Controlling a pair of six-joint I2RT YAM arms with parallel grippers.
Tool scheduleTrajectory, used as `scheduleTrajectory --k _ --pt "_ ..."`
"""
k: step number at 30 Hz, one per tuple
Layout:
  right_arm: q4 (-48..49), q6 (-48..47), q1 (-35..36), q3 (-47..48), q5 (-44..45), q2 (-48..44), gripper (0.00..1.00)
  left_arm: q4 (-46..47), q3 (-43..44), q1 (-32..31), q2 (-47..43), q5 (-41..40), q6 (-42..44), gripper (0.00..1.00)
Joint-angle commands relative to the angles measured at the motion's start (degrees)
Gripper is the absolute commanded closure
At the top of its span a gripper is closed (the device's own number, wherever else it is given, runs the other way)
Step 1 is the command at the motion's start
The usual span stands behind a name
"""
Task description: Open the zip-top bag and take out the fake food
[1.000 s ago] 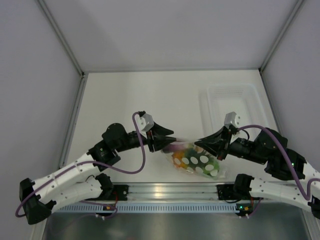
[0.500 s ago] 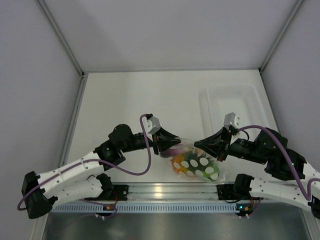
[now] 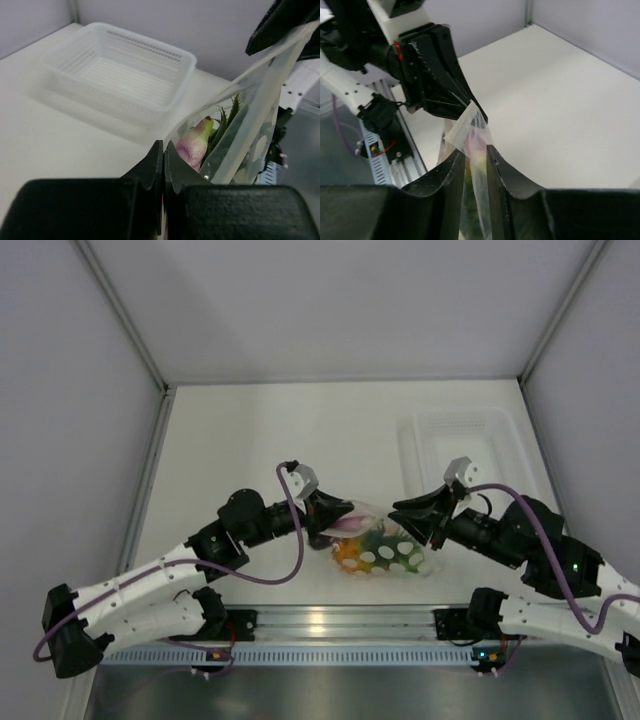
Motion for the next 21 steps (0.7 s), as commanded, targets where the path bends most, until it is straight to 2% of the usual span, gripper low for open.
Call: scheduleTrajectory --k 1,6,7,8,9,13,21 --pt "4.9 -0.4 -0.4 -0.7 11.9 3.2 0.75 -3.3 3.1 -0.1 -2.5 -16.3 -1.2 1.0" --pt "7.6 2.4 -0.5 -0.7 17.7 7.4 0.69 -9.0 6.0 0.0 -4.0 -27.7 -4.1 1.0" --pt "8.0 3.4 -0.7 -0.5 19.6 9.0 0.69 -10.9 7.3 0.0 -4.0 -32.3 -5.1 1.0" --pt "8.3 4.4 -0.9 -0.5 20.4 9.7 0.66 -11.7 7.9 -0.1 -3.9 -34.8 -6.0 1.0" --pt "9.0 7.1 -1.3 -0.6 21.2 10.3 0.52 -12.1 8.2 0.0 -3.8 -36.7 -8.1 1.0" --pt "13.7 14.5 -2.8 -3.6 22.4 13.3 0.5 -14.0 8.9 -0.1 -3.7 -46.4 -15.6 1.0" --pt "29.6 28.4 -5.4 -13.3 16.4 17.4 0.43 -13.7 5.7 0.0 -2.7 -52.1 -27.6 1.0"
